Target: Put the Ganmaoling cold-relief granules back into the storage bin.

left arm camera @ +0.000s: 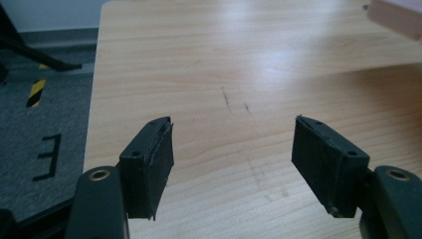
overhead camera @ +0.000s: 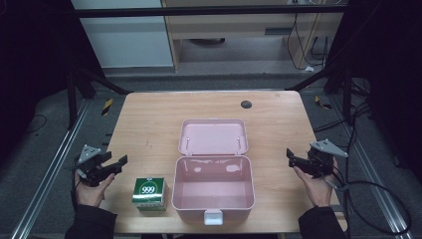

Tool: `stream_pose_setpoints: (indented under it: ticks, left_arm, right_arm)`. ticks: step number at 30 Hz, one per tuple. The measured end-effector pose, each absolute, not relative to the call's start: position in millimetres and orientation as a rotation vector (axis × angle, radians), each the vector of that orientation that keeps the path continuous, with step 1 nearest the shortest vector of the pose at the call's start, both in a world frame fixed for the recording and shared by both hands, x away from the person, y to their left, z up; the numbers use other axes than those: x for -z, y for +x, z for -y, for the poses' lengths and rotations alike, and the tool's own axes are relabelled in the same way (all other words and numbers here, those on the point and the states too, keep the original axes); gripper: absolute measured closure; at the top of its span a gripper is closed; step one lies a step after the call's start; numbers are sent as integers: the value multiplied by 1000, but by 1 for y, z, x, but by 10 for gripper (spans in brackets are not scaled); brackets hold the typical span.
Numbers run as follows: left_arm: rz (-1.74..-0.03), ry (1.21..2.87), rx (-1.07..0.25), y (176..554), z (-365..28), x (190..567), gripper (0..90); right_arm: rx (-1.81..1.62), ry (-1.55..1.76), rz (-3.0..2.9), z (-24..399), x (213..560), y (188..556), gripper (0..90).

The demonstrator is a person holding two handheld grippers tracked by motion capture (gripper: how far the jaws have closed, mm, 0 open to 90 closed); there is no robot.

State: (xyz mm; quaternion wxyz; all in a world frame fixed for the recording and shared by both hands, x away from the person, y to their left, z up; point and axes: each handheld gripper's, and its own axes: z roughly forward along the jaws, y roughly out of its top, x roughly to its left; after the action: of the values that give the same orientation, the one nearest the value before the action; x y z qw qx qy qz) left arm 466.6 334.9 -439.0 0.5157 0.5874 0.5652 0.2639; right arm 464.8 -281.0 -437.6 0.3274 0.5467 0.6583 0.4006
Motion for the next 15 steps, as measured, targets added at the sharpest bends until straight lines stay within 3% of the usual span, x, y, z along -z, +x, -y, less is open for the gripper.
stream_pose_setpoints:
  ticks: [7, 15]
  left_arm:
    - [-1271, 1491, -561, 466, -332, 428, 341]
    - [-1133, 1598, -468, 455, -315, 408, 293]
  right_arm:
    - [-1035, 1411, -1726, 283, 435, 464, 124]
    - [-1012, 1363, -1801, 279, 443, 465, 118]
